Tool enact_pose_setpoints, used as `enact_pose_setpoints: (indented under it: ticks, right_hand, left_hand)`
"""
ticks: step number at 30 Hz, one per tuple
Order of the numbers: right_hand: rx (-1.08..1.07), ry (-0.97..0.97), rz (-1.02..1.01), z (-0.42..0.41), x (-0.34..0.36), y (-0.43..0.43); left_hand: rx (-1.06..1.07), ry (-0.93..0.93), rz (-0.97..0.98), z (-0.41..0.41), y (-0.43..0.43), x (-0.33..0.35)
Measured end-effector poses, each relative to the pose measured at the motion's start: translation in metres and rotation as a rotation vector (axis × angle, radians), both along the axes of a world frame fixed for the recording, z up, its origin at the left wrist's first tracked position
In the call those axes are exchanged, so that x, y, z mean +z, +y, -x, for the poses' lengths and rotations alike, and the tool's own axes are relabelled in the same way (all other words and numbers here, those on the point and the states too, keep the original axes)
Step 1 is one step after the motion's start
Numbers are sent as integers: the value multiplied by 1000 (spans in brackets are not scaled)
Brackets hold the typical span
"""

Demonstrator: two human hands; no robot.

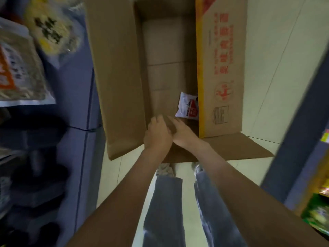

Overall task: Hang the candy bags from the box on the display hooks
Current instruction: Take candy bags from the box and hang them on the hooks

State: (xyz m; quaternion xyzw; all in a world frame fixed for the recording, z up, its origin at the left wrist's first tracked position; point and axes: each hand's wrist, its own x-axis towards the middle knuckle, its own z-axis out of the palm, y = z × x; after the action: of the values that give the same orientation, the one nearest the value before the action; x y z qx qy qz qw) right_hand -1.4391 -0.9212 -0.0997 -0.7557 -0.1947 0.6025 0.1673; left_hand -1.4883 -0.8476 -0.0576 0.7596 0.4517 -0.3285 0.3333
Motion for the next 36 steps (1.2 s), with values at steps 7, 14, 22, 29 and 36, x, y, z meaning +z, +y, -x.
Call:
enact_pose_setpoints:
  ticks: [7,14,22,29,36]
  right_hand:
    - [-185,47,208,0,-42,-32]
    - [-201,-248,338,-5,0,-53]
    - [-95,-558,355,-51,12,-107]
    - [-4,-805,342,-95,-15,-157]
    - [-209,-662,348,-143,-46,-188]
  left_hand:
    - [-6,78,41,-2,-24,-44]
    - [-9,127,63,-16,-42,-35]
    - [-103,16,40,-54,-68,-33]
    - [-300,-11,3,-73,-90,-63]
    - [-407,-20,1,-79,-94,-97]
